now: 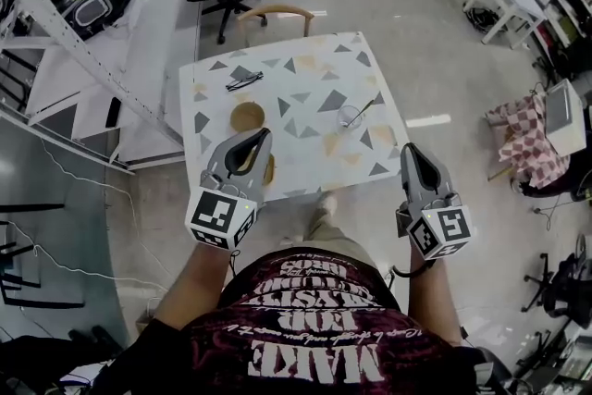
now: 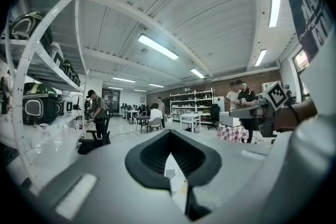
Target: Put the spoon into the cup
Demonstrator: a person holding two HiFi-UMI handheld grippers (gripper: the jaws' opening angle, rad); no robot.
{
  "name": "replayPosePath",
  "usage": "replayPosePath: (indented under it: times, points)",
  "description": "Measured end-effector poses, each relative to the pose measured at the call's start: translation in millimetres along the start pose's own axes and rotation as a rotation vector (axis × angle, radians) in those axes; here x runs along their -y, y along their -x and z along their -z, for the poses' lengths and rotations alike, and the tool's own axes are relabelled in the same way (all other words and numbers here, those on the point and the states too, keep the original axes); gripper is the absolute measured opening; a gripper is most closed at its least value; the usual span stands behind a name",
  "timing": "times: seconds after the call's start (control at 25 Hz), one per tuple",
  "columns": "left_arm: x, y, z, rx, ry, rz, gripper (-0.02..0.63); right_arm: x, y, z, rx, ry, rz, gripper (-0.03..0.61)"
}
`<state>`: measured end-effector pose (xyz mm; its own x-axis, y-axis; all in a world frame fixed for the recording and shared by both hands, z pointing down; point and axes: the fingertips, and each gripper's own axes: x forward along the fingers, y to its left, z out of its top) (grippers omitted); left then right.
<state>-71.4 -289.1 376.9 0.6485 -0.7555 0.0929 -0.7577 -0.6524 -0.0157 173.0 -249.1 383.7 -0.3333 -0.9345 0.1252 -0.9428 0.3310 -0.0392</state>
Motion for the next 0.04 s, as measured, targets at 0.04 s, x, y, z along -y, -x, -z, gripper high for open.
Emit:
replayPosePath:
  times: [0.04]
  points:
    - [0.4,-0.5,-1.3,0.003,-0.002,0.001,0.0,0.1,-0.1,-0.5,0.001,0.002,-0.001,0.028]
